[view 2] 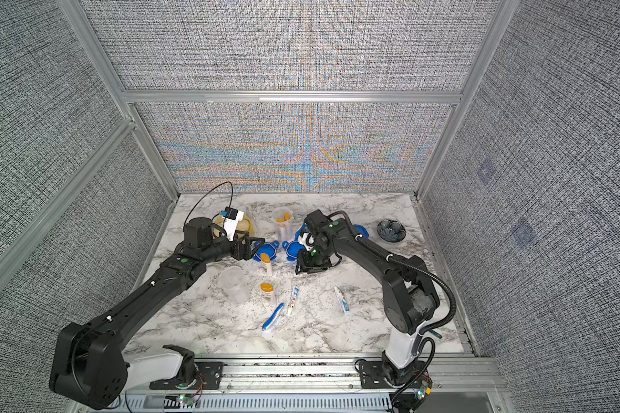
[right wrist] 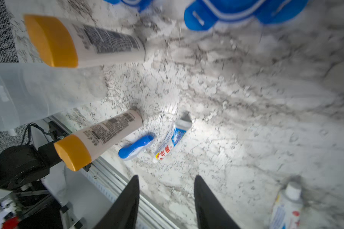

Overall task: Pack away toiletry kits
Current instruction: Pick up the toiletry item from the center of the board.

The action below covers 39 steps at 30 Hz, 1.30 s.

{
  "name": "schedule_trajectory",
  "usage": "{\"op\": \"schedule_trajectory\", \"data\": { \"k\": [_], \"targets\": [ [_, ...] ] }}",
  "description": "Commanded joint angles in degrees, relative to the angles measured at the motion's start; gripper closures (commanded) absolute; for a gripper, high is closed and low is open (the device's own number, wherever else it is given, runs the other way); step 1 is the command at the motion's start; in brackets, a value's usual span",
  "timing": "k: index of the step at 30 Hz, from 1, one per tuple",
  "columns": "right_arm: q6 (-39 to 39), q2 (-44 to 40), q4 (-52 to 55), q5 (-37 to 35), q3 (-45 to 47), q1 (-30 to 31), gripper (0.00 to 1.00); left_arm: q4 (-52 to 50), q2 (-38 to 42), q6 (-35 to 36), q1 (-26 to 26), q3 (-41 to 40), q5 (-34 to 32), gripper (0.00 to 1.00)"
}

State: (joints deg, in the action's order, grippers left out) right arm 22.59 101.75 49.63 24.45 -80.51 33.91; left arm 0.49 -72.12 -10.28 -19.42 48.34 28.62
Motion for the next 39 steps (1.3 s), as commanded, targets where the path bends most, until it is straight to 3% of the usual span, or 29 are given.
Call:
{"op": "schedule_trajectory", "data": {
  "k": [1, 13, 23, 26, 30, 39],
  "targets": [
    [10.99, -0.25, -0.4, 2.76, 2.45, 1.54, 0.56, -1.03, 0.63, 1.22, 0.0, 0.0, -0.14, 0.17],
    [18.76, 5.09, -8.46, 5.99, 7.36, 4.46, 0.56, -1.98, 1.48, 1.72, 0.0, -0.35, -0.88, 0.17],
    [20.29, 8.49, -13.52, 6.05, 9.03, 4.75, 0.64, -2.34, 2.42, 1.94, 0.0, -0.65, -1.39, 0.17],
    [20.52, 9.48, -14.55, 6.23, 9.23, 4.76, 0.69, -2.34, 2.25, 2.01, 0.0, -0.69, -1.38, 0.17],
    [20.83, 9.96, -15.83, 5.99, 9.38, 4.68, 0.85, -2.51, 1.82, 2.29, 0.0, -0.5, -1.55, 0.17],
    [13.56, -3.09, -13.76, -10.08, 3.23, 1.74, 0.96, 0.38, 2.06, 2.27, 0.0, -1.16, -1.62, 0.17]
  ]
}}
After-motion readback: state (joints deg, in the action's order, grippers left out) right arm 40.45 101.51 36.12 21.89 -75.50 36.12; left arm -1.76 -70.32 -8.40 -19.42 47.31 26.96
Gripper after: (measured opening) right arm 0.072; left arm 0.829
